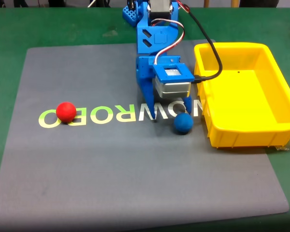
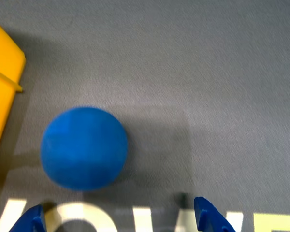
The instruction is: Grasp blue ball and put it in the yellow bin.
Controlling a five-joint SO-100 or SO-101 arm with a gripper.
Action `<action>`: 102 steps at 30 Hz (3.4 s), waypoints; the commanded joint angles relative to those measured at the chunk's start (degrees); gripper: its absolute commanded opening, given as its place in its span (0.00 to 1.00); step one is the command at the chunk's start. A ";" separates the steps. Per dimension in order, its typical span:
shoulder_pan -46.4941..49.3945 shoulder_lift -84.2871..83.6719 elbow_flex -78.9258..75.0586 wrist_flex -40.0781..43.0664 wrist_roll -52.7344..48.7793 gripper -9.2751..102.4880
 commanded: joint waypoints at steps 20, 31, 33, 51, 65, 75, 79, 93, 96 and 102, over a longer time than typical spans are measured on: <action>-2.99 -7.82 -7.91 -11.16 2.46 0.37; -2.90 -9.84 -9.49 -11.60 1.85 0.21; -2.64 -9.76 -9.49 -11.34 1.85 0.08; -0.44 -5.36 -9.49 -9.84 2.11 0.08; 1.49 6.42 -9.49 -5.63 2.11 0.08; 0.44 16.52 -8.88 -1.85 2.02 0.08; -1.05 21.01 -7.65 0.09 1.93 0.08; -13.54 35.95 3.87 1.58 0.44 0.08; -16.61 38.41 6.77 1.58 0.26 0.08; -20.65 40.52 10.55 1.58 -0.18 0.08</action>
